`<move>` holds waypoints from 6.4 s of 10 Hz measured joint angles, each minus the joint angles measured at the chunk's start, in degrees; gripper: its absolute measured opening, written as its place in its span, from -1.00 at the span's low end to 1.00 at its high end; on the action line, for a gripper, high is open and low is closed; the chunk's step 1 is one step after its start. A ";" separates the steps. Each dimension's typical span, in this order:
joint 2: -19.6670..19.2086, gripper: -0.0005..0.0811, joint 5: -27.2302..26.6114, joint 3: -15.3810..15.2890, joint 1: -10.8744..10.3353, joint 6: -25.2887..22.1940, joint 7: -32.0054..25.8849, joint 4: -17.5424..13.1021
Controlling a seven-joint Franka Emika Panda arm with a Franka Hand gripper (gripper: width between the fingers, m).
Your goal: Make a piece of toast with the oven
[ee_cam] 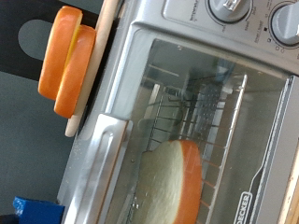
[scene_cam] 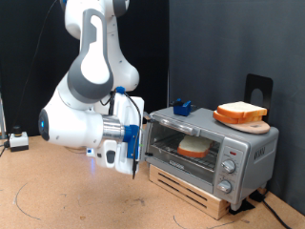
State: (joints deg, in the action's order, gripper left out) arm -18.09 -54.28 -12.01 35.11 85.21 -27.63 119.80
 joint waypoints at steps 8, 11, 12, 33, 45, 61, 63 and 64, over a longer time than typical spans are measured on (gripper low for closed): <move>-10.18 1.00 6.06 -1.35 -2.71 -5.82 0.45 -10.35; -14.71 1.00 4.65 -1.72 -5.96 0.99 4.55 -12.75; -16.22 1.00 2.77 -2.21 -6.45 2.34 4.68 -13.65; -30.90 1.00 1.72 -4.60 -12.25 0.80 8.38 -26.40; -31.90 1.00 0.95 -6.32 -16.57 5.33 8.35 -25.81; -32.84 -0.75 -0.44 -7.07 -16.81 7.08 3.37 -25.52; -32.29 -0.75 0.32 -7.32 -16.81 7.90 -6.61 -25.20; -31.72 -0.75 0.36 -7.35 -16.82 8.62 -10.16 -24.63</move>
State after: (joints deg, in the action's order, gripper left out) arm -49.81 -53.93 -19.36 18.29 93.83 -37.79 95.18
